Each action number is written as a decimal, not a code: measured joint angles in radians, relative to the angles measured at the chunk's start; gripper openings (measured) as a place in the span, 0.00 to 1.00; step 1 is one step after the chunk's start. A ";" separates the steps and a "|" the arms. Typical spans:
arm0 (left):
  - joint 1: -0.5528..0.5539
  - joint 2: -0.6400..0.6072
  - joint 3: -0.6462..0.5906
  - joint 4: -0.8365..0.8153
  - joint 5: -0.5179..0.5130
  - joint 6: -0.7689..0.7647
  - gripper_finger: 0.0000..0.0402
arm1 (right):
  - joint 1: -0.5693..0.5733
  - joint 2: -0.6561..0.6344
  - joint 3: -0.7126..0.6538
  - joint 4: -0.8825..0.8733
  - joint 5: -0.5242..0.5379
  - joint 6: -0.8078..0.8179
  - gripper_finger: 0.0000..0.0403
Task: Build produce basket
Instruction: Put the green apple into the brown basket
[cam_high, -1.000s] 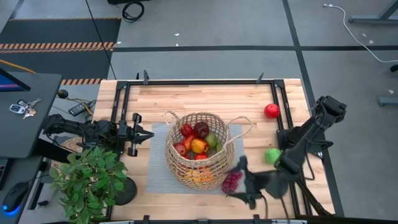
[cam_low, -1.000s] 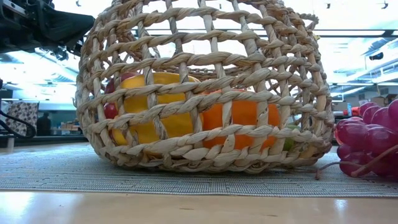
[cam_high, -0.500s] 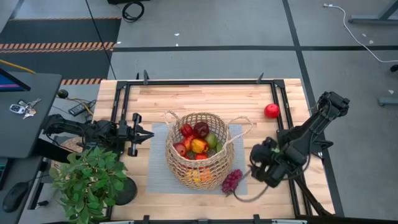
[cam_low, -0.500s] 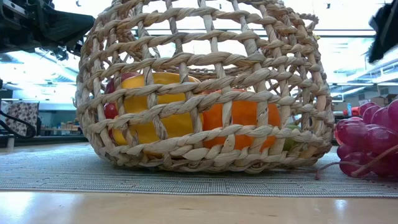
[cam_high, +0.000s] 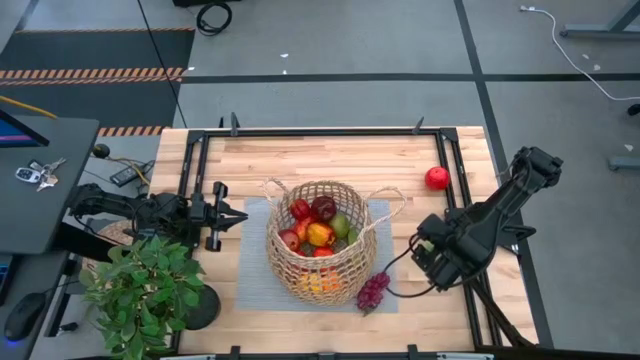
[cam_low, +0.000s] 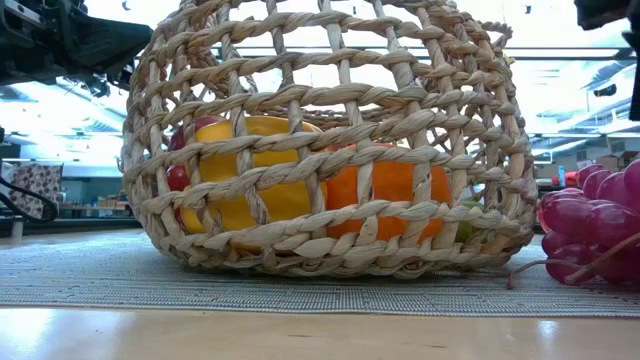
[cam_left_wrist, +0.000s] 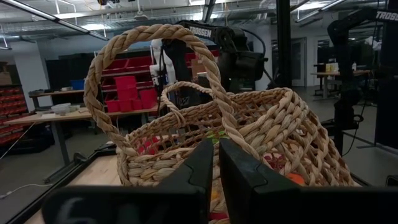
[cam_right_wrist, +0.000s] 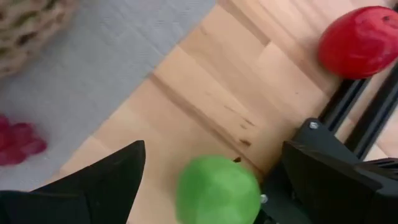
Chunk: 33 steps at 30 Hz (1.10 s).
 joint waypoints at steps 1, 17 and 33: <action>0.000 0.000 0.000 0.000 0.000 0.000 0.09 | 0.007 0.000 -0.016 0.001 0.004 0.018 0.95; 0.000 0.000 0.000 0.000 0.000 0.000 0.09 | 0.127 0.001 -0.241 0.186 -0.049 0.271 0.96; 0.000 0.000 0.000 0.000 0.000 0.000 0.09 | 0.142 0.061 -0.293 0.277 -0.173 0.323 0.96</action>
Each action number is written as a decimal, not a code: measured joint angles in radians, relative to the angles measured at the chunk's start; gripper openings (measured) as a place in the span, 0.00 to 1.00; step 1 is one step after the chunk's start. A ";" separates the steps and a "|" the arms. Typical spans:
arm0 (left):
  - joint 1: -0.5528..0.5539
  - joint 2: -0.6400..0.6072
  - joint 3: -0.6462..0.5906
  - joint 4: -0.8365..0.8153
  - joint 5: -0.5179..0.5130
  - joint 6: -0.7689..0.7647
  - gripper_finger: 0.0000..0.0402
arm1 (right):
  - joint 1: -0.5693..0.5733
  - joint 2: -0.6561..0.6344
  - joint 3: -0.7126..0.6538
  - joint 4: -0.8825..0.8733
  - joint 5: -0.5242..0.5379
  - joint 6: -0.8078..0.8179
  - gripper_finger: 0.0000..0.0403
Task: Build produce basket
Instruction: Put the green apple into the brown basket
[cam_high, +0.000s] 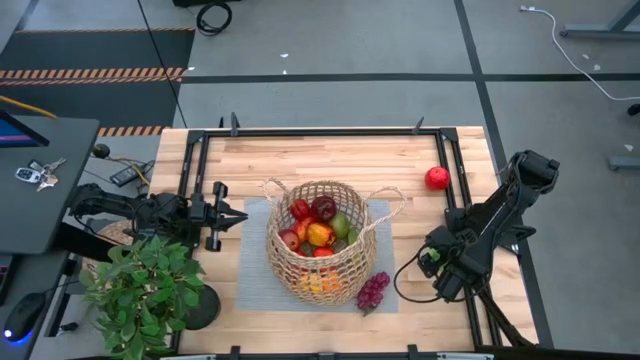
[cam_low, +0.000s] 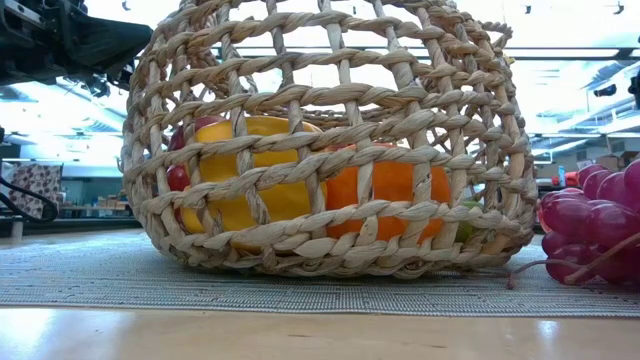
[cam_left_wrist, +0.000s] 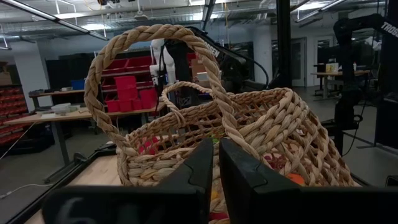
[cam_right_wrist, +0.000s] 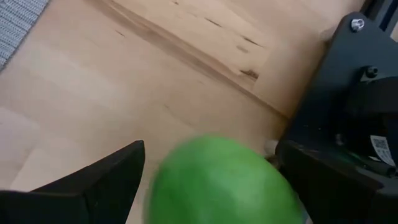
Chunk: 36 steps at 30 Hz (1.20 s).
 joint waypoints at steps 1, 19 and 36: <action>0.000 0.000 0.000 0.000 0.000 0.000 0.09 | 0.000 0.000 0.000 0.002 0.000 0.000 0.95; 0.000 0.000 0.000 0.000 0.000 0.000 0.09 | -0.001 0.000 0.000 0.002 0.006 -0.015 0.76; 0.000 0.000 0.000 0.000 0.000 0.000 0.09 | -0.003 0.000 0.266 -0.172 0.137 -0.185 0.70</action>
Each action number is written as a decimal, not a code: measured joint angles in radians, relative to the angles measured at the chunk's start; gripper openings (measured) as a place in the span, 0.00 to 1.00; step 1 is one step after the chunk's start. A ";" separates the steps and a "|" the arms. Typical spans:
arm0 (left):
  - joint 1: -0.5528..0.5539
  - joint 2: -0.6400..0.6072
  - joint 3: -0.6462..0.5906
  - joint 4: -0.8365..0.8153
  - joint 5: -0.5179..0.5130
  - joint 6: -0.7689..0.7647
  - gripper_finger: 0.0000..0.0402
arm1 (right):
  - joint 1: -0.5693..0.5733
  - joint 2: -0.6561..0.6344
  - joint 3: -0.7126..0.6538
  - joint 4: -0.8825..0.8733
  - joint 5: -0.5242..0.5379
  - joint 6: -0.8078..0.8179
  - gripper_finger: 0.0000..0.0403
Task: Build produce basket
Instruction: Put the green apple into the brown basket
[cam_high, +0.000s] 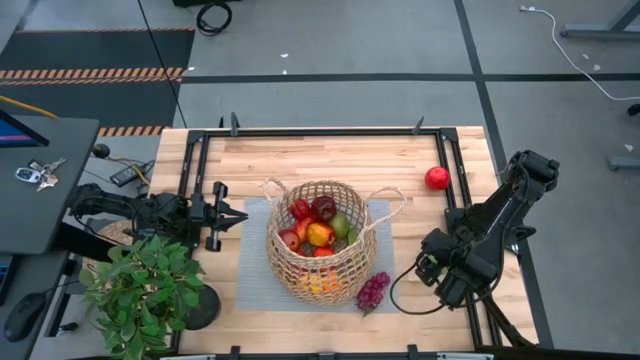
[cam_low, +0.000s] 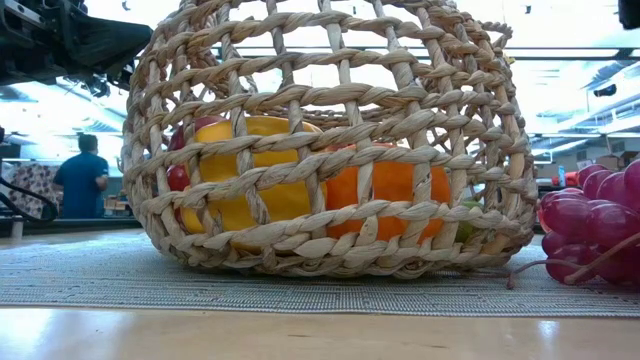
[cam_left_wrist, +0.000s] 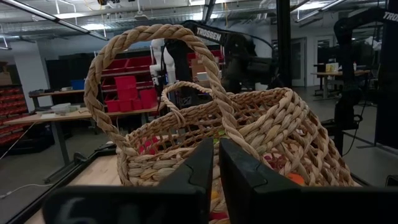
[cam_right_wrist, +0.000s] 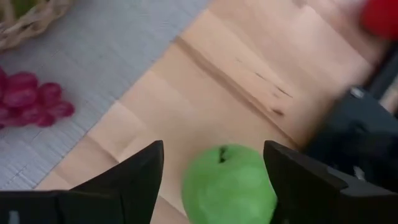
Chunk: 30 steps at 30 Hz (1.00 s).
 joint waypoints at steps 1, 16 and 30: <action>0.000 0.000 0.000 0.000 0.000 0.000 0.08 | 0.000 0.000 0.013 -0.027 -0.011 0.031 0.70; 0.000 0.000 0.000 0.000 0.000 0.000 0.09 | 0.001 0.000 0.017 -0.070 -0.422 0.033 0.70; 0.000 0.000 0.000 0.000 0.000 0.000 0.09 | -0.097 0.000 -0.128 -0.052 -0.481 -0.023 0.61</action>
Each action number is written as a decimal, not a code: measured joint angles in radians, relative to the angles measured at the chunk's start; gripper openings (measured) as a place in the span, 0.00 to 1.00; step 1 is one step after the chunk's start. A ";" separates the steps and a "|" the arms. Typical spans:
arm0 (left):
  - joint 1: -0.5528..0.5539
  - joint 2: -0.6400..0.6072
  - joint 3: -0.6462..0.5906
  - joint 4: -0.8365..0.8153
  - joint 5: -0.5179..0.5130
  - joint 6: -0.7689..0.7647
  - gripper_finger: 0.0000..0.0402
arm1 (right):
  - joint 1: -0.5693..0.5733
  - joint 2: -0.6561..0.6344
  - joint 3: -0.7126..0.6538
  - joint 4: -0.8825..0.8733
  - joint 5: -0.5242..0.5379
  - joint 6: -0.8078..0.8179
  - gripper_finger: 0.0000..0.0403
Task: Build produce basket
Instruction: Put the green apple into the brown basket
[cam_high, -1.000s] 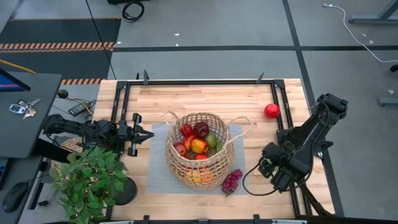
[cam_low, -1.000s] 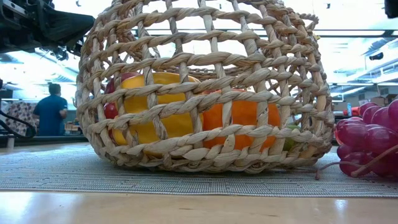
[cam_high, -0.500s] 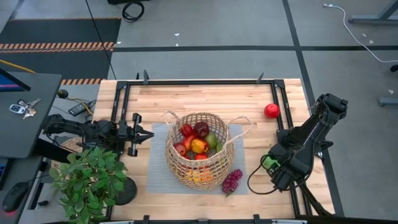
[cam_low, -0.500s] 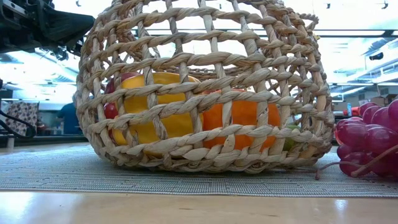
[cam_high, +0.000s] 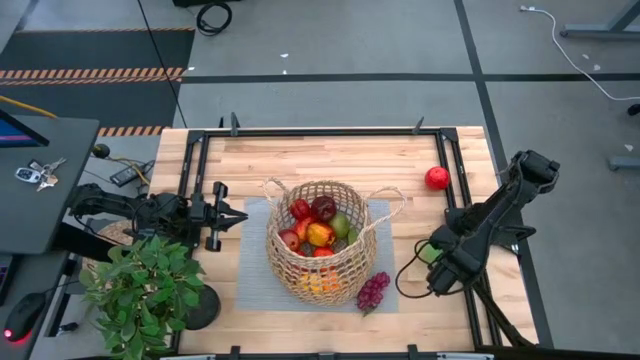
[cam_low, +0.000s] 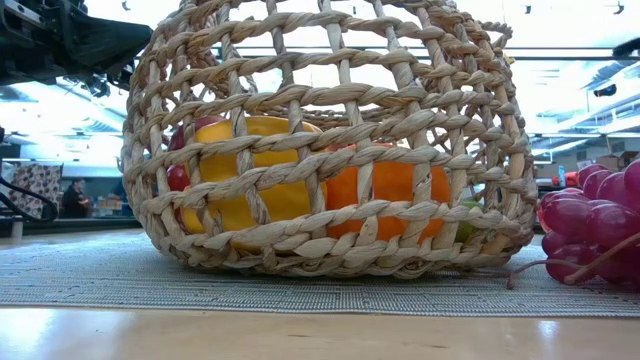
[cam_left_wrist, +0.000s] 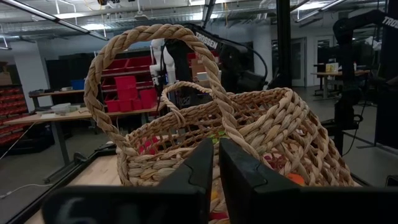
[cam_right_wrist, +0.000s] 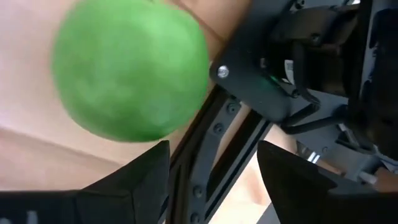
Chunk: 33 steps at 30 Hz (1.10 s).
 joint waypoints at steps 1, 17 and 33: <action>0.000 0.000 0.000 0.000 0.000 0.000 0.09 | -0.006 0.000 -0.007 0.002 0.000 0.000 0.61; 0.000 0.000 0.000 0.000 0.000 0.000 0.09 | -0.078 0.000 -0.023 0.215 0.230 -0.164 0.61; 0.000 0.000 0.000 0.000 0.000 0.000 0.09 | -0.133 0.000 -0.023 0.325 0.373 -0.276 0.61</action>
